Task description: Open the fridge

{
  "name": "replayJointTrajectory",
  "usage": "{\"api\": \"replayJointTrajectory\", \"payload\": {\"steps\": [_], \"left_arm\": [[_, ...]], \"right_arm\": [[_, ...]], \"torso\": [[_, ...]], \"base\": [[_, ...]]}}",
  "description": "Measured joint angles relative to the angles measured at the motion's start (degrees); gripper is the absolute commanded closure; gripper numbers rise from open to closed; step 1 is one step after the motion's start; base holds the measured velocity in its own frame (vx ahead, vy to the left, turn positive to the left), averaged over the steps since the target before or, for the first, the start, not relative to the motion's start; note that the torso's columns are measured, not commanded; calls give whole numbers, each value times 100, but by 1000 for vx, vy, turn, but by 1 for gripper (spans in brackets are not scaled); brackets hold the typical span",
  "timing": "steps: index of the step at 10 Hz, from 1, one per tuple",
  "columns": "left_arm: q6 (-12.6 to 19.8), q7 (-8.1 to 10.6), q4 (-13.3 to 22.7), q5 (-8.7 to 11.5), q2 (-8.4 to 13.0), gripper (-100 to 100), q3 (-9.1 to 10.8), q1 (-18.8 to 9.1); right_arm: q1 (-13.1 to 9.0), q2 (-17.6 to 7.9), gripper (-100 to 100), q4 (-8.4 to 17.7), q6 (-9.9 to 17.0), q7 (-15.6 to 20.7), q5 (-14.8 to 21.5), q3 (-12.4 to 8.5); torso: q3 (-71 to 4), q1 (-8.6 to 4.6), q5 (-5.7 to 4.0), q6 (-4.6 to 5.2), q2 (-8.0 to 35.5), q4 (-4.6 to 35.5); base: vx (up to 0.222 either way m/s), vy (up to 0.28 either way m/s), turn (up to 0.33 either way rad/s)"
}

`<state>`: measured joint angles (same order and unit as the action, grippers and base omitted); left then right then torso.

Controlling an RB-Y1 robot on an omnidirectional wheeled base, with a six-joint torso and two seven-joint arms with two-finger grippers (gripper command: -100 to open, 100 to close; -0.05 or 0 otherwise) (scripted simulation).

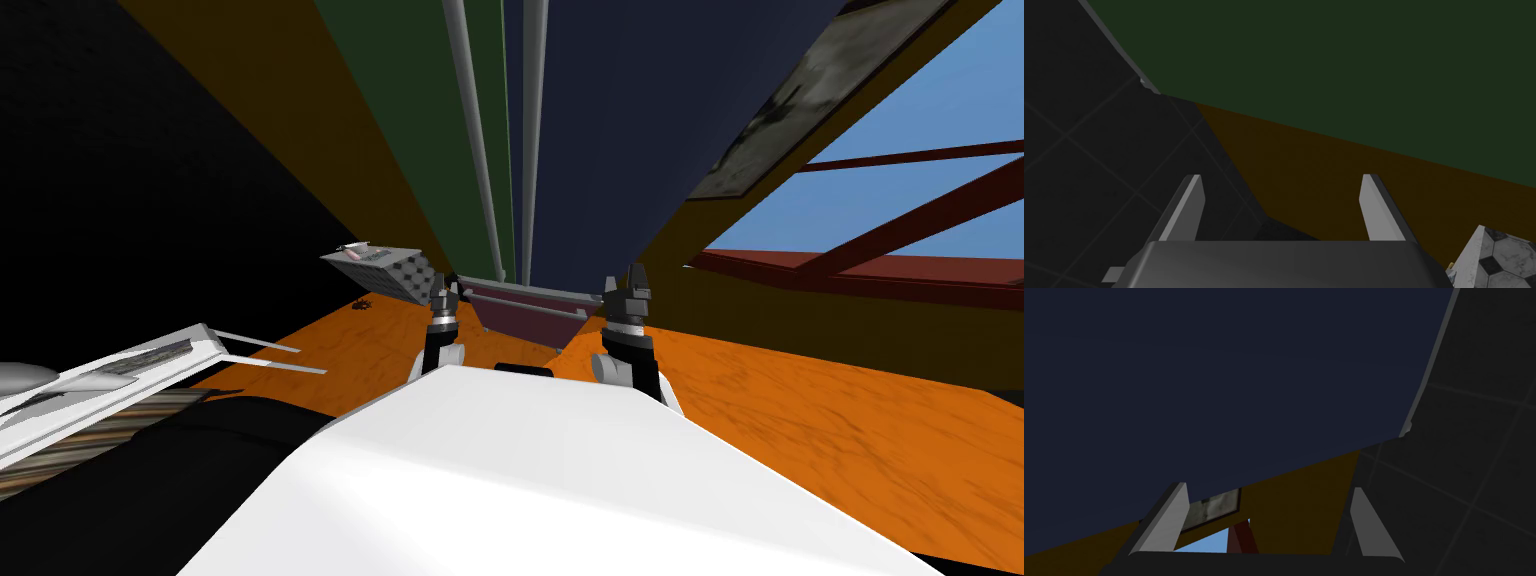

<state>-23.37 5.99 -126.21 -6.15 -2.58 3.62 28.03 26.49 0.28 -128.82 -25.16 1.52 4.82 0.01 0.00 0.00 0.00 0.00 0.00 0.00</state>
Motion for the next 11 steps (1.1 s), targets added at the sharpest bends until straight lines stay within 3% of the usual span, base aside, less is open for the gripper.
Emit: {"api": "replayJointTrajectory", "payload": {"steps": [2,9,10,11], "left_arm": [[0,0,0,0,0,0,0,0],[-1,0,-2,0,0,0,0,0],[-1,0,-2,0,0,-100,0,0],[1,-3,25,-3,135,-100,-9,-8]], "right_arm": [[0,0,0,0,0,0,0,0],[0,0,0,-2,-1,0,0,0],[0,0,0,-2,-1,0,0,0],[0,0,0,0,0,0,0,0]], "torso": [[-1200,0,0,0,597,600],[-7073,0,0,0,3539,3537],[-7919,0,0,0,3962,3960],[-8314,3,1,0,4153,4149]], "base": [[0,0,0],[0,0,0],[11,3,-15],[15,7,-20]]}}
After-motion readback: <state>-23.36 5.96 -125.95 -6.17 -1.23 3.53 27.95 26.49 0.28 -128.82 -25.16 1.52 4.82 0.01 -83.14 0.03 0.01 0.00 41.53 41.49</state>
